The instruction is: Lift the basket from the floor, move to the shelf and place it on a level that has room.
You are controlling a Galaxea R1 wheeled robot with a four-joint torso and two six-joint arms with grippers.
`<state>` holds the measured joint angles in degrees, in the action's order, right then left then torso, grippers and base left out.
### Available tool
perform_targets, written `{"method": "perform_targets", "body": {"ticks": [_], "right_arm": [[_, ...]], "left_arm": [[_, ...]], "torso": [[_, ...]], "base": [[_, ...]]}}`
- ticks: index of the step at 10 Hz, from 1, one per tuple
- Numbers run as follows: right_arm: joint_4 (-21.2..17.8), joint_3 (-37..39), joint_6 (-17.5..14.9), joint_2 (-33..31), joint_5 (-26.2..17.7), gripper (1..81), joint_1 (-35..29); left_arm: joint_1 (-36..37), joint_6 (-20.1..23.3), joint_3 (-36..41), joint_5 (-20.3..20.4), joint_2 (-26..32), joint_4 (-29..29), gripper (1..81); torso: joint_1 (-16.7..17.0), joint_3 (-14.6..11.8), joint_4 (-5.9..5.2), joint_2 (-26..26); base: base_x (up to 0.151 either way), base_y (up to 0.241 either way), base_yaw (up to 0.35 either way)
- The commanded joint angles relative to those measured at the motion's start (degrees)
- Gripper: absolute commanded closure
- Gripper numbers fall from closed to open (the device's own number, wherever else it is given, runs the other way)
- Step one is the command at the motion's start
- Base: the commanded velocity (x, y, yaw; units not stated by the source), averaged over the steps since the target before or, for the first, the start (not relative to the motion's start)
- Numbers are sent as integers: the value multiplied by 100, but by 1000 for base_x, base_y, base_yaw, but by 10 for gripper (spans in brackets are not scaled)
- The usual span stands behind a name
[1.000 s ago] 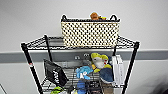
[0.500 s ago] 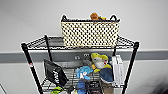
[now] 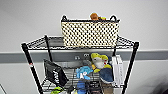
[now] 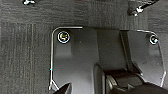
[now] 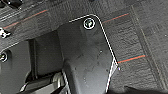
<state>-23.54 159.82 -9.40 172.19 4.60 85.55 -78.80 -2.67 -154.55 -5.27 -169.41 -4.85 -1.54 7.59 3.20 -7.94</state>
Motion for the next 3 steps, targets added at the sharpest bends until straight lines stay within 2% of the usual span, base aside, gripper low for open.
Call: {"method": "perform_targets", "body": {"ticks": [1,3], "right_arm": [[51,58,-1,72,-275,10,-288],[51,66,-1,195,-275,10,-244]], "left_arm": [[335,30,-901,-300,-725,98,10],[334,30,-901,-291,-779,98,10]], "torso": [[0,0,0,0],[0,0,0,0]], "base": [[0,0,0],[0,0,0]]}}
